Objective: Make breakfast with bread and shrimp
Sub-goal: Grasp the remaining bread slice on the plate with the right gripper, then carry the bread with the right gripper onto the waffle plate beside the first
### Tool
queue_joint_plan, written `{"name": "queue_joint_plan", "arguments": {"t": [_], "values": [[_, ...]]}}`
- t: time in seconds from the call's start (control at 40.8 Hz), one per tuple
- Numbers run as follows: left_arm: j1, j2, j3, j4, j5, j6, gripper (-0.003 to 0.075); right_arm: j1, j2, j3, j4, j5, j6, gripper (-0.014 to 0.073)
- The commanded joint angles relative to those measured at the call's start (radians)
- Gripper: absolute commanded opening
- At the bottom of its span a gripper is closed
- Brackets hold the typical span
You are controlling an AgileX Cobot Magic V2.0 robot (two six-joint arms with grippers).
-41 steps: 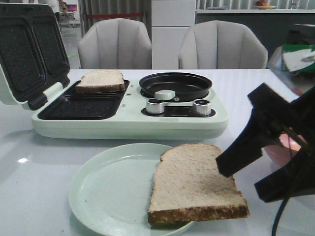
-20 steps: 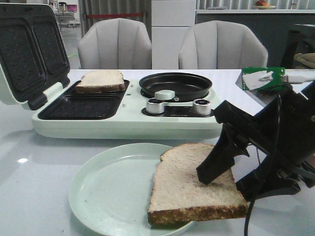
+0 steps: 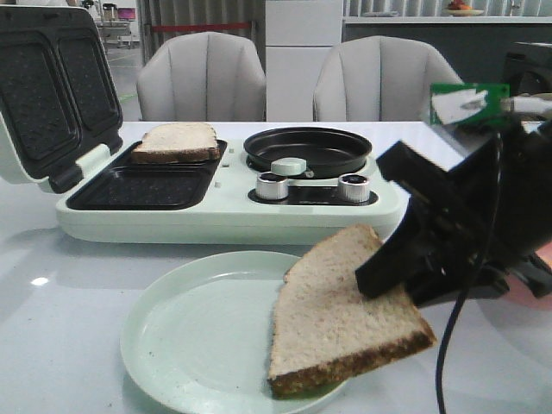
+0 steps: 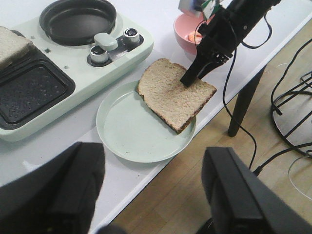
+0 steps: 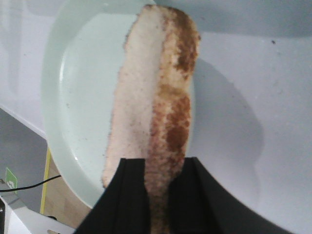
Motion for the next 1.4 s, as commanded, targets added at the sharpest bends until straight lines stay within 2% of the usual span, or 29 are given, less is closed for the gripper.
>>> {"name": "queue_joint_plan", "arguments": {"t": [0.0, 0.196, 0.367, 0.686, 0.93, 1.077, 1.249, 1.371], "values": [[-0.008, 0.008, -0.025, 0.005, -0.076, 0.001, 0.0489, -0.001, -0.125, -0.026, 0.023, 0.059, -0.022, 0.0044], [-0.008, 0.008, -0.025, 0.005, -0.076, 0.001, 0.0489, -0.001, -0.287, -0.112, 0.075, 0.097, -0.022, 0.0043], [-0.008, 0.008, -0.025, 0.005, -0.076, 0.001, 0.0489, 0.028, -0.265, -0.265, 0.113, 0.084, -0.051, 0.0043], [-0.008, 0.008, -0.025, 0.005, -0.076, 0.001, 0.0489, 0.157, 0.050, -0.630, 0.117, 0.017, -0.048, 0.0043], [-0.008, 0.008, -0.025, 0.005, -0.076, 0.001, 0.0489, 0.214, 0.333, -0.889, 0.199, 0.016, -0.020, 0.0062], [-0.008, 0.008, -0.025, 0.005, -0.076, 0.001, 0.0489, 0.257, 0.450, -0.996, 0.232, -0.043, 0.006, 0.0106], [-0.008, 0.008, -0.025, 0.005, -0.076, 0.001, 0.0489, 0.279, 0.528, -1.039, 0.233, -0.107, 0.050, 0.0183], [-0.008, 0.008, -0.025, 0.005, -0.077, 0.001, 0.0489, 0.281, 0.543, -1.039, 0.225, -0.122, 0.050, 0.0309]]}}
